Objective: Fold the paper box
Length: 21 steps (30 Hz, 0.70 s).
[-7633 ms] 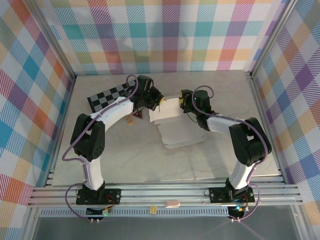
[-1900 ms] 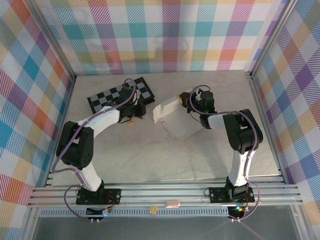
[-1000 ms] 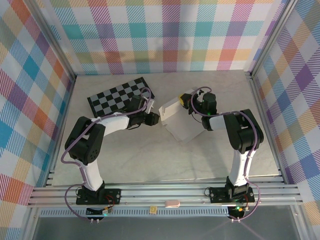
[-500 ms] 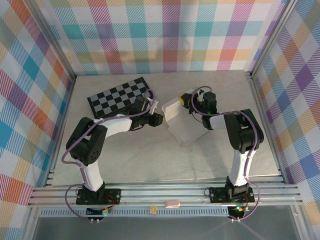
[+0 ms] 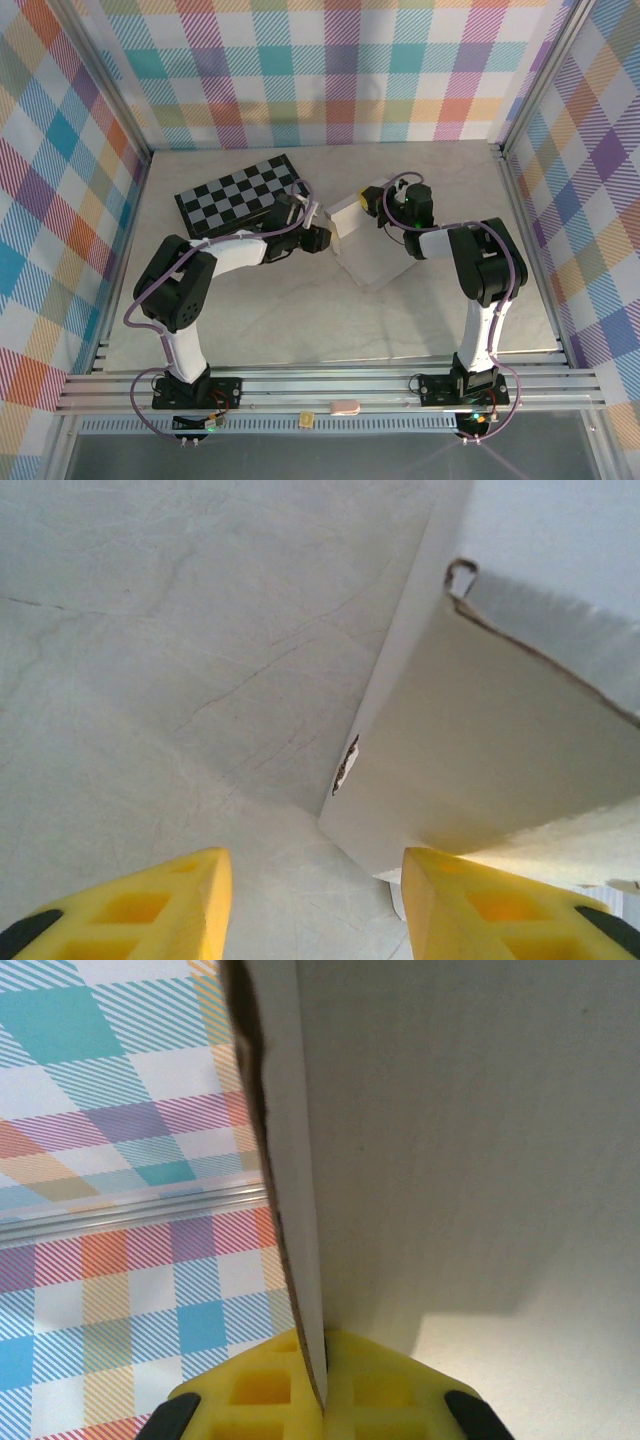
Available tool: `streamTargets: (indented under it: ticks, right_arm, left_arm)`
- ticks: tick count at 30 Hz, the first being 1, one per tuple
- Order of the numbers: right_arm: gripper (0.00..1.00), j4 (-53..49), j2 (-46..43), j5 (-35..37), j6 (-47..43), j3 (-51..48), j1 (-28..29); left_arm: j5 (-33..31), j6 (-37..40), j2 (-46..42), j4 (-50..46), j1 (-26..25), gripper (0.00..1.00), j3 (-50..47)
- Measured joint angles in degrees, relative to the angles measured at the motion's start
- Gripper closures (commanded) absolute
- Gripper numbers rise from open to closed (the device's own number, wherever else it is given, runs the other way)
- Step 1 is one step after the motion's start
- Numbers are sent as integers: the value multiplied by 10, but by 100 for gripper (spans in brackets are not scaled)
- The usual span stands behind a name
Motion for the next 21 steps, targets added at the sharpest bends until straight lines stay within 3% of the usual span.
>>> streamTargets:
  ticks: [21]
  right_arm:
    - [100,-16,0,9,13,13,0]
  left_arm:
    - [-9,-15,-5,155,-21,54,-73]
